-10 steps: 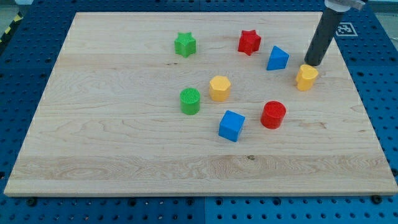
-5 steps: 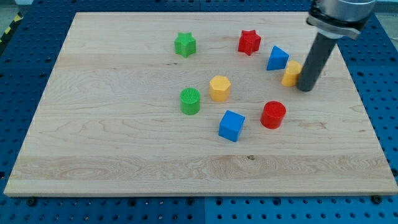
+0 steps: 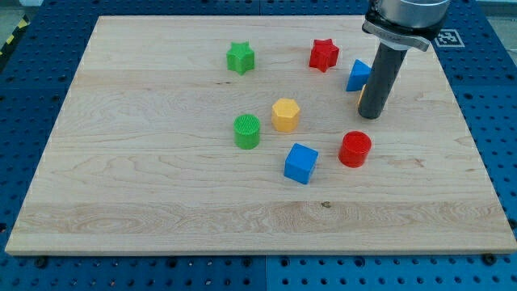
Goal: Move the heart closer to the hexagon
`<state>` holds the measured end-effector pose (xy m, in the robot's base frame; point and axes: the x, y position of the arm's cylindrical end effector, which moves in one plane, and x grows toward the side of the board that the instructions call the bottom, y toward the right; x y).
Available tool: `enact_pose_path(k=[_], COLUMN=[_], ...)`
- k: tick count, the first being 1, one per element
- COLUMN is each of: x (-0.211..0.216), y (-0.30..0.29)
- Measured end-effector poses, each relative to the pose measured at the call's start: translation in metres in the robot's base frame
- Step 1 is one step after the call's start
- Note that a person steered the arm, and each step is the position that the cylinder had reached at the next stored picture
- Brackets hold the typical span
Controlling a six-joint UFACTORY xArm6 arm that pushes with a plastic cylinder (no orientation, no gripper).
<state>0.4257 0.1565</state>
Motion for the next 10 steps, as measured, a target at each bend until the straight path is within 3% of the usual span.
enact_pose_path(k=[3,6,7,8,9,10], x=[0.003,-0.033,-0.015,-0.01,-0.01,-0.009], y=[-0.005,0.076,0.039,-0.037,-0.066,-0.032])
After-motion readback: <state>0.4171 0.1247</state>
